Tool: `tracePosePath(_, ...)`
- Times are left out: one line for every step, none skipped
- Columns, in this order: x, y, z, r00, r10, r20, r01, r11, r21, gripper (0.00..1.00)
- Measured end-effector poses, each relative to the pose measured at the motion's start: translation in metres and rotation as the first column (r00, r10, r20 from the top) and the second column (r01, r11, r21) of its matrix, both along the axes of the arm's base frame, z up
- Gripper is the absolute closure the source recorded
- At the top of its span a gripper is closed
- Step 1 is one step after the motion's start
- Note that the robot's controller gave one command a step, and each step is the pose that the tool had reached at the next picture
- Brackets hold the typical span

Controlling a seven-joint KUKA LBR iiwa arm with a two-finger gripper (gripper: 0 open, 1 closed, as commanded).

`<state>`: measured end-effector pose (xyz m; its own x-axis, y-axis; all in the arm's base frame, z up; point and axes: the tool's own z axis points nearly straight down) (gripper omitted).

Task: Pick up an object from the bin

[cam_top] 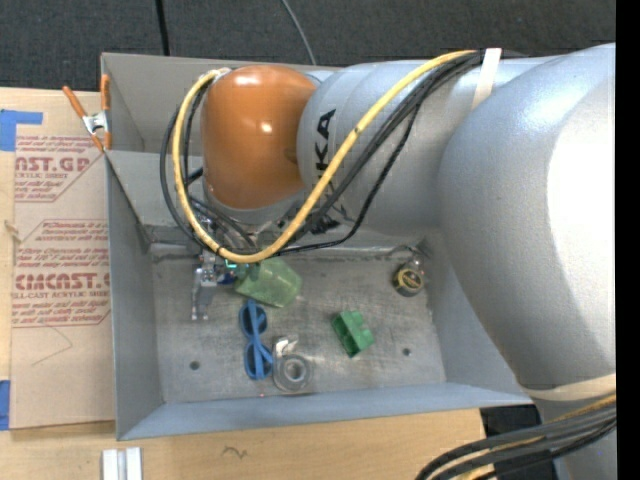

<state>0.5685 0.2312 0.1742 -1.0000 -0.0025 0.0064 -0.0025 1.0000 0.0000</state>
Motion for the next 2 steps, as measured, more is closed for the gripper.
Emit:
tracePosePath(0.016, -0.082, -0.063, 0.997, -0.081, 0.002, 0.081, 0.997, -0.005, 0.00)
tracePosePath(0.032, -0.066, -0.099, 0.993, -0.114, 0.029, 0.113, 0.994, 0.006, 0.00)
